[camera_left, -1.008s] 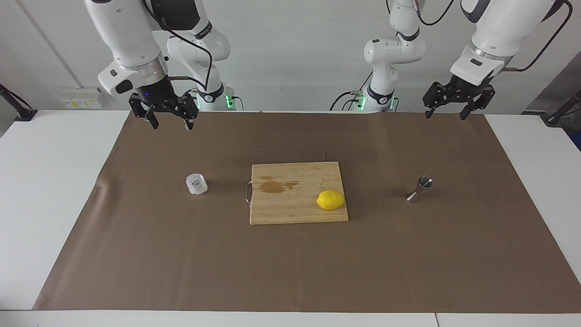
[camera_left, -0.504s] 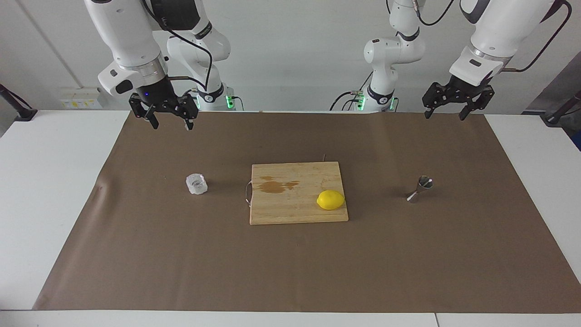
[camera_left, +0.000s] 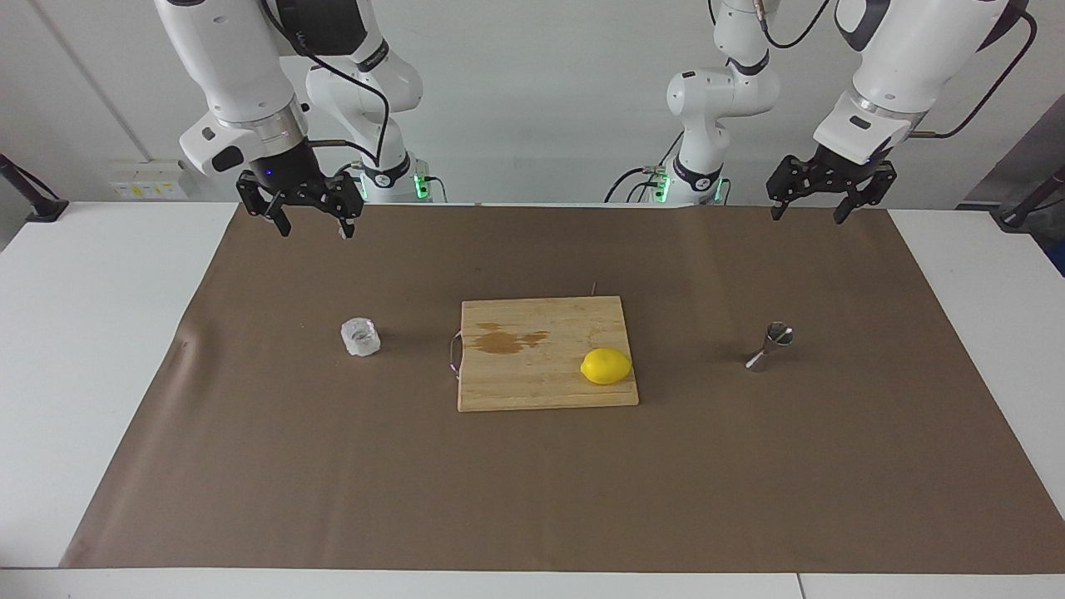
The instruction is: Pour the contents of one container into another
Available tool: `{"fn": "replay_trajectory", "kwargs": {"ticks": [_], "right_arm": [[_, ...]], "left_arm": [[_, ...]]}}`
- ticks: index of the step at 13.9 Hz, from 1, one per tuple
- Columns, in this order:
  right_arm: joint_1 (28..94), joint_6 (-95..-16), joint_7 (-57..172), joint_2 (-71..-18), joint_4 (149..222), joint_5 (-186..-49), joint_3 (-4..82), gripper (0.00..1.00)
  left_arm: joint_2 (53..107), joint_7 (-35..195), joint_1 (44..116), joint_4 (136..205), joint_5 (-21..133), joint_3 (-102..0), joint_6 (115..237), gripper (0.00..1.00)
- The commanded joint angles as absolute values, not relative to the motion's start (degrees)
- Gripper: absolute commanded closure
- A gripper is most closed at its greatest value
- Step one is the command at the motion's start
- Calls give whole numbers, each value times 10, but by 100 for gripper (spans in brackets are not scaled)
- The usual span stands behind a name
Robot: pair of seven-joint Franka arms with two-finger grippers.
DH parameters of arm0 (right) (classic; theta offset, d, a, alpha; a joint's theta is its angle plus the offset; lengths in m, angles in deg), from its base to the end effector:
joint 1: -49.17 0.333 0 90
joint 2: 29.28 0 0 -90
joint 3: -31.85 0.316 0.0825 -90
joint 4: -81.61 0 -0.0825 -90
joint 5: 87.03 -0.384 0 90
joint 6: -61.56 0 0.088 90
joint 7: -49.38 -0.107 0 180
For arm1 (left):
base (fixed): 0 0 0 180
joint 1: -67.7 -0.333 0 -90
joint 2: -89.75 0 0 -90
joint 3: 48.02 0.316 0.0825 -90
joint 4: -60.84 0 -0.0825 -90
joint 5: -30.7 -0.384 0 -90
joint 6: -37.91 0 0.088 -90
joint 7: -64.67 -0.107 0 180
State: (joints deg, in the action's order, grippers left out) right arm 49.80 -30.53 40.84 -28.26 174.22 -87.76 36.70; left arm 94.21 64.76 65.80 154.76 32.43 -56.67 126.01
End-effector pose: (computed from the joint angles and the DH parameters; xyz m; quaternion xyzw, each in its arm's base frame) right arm 0.5493 0.0544 0.6160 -0.9996 0.0269 -0.0036 0.0061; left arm 0.5222 -0.0684 0.6310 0.9982 -0.0581 -0.0128 0.0085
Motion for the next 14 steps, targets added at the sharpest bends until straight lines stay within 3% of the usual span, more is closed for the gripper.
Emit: {"fn": "replay_trajectory", "kwargs": {"ticks": [1, 7, 14], "right_arm": [[495, -303, 410, -270, 1755, -878, 369, 0], [495, -303, 410, -270, 1755, -878, 369, 0], [495, -303, 410, -270, 1755, -878, 369, 0]], "left_arm": [[967, 664, 629, 1592, 377, -563, 1294, 0], [876, 810, 551, 1614, 465, -563, 1330, 0], [917, 1161, 504, 1816, 654, -562, 1548, 0]]}}
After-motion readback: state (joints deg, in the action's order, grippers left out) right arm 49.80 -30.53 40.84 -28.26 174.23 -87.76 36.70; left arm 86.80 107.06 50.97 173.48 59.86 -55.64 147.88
